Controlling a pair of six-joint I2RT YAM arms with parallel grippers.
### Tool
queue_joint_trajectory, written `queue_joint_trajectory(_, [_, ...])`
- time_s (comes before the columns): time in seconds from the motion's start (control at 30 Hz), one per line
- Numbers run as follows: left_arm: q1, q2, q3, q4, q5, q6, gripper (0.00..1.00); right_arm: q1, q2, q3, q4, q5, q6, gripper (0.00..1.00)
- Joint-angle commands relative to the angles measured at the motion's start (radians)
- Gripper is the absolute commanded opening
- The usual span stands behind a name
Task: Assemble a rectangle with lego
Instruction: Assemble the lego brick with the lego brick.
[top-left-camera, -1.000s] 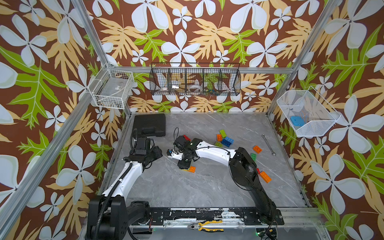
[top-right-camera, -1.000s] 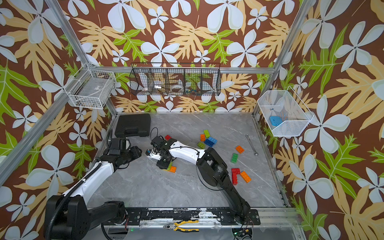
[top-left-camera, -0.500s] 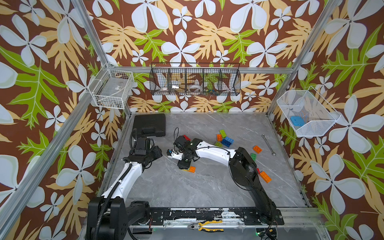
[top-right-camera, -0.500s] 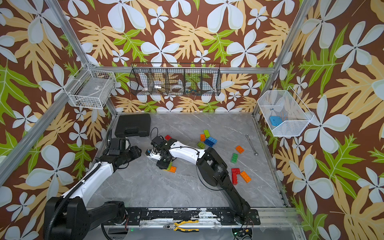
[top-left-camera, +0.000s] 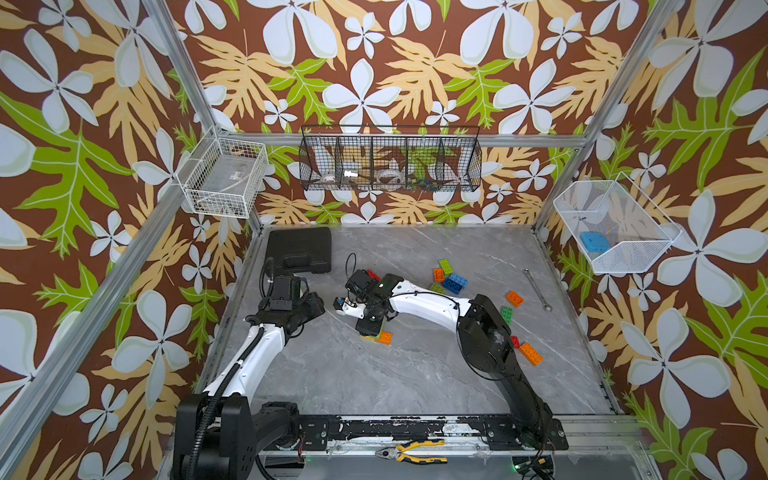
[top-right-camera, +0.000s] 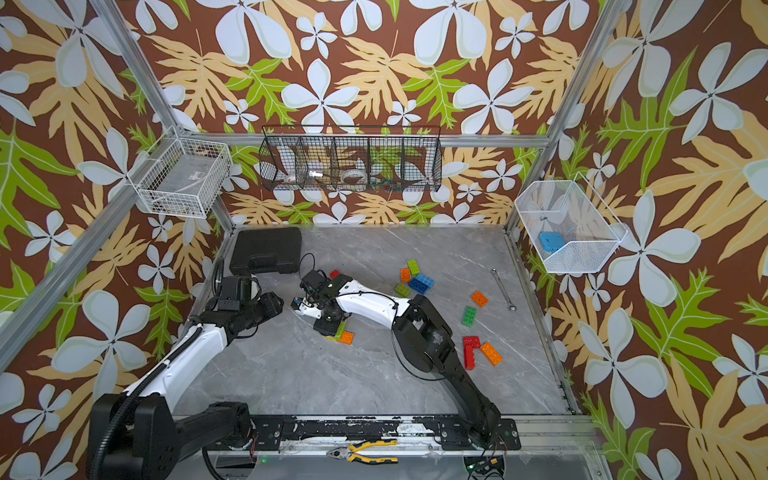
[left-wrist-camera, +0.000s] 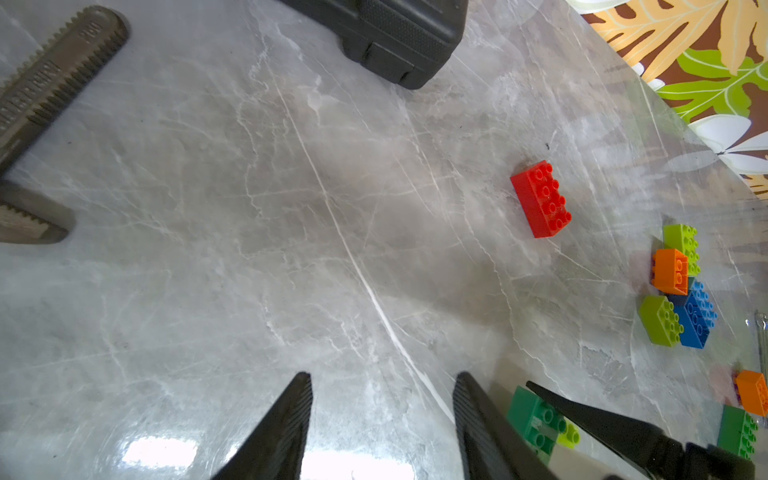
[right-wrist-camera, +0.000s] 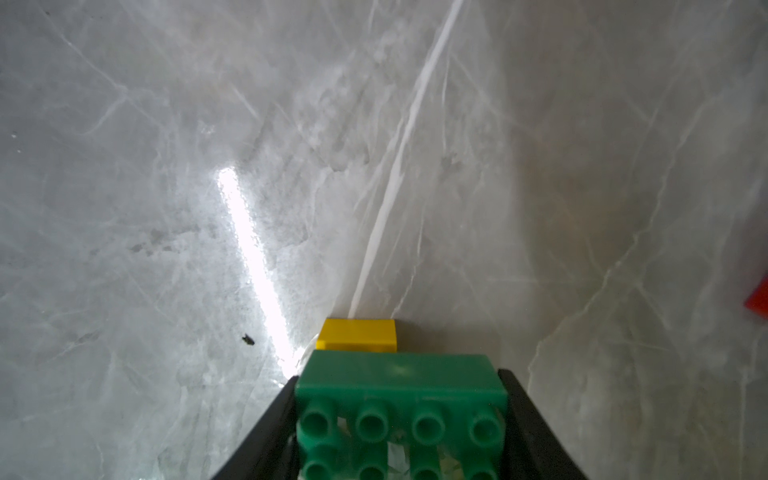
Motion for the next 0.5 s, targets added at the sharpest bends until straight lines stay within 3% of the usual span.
queue_joint_trajectory(0.0, [0.0, -0.003, -0.001, 0.016, 0.001, 0.0, 0.57, -0.003, 0.012, -0.005, -0.021, -0.006, -0.007, 0.28])
queue_joint_trajectory(0.47, [0.0, -0.004, 0.0, 0.013, -0.001, 0.004, 0.57, -0.011, 0.012, -0.034, -0.011, 0.008, -0.007, 0.26])
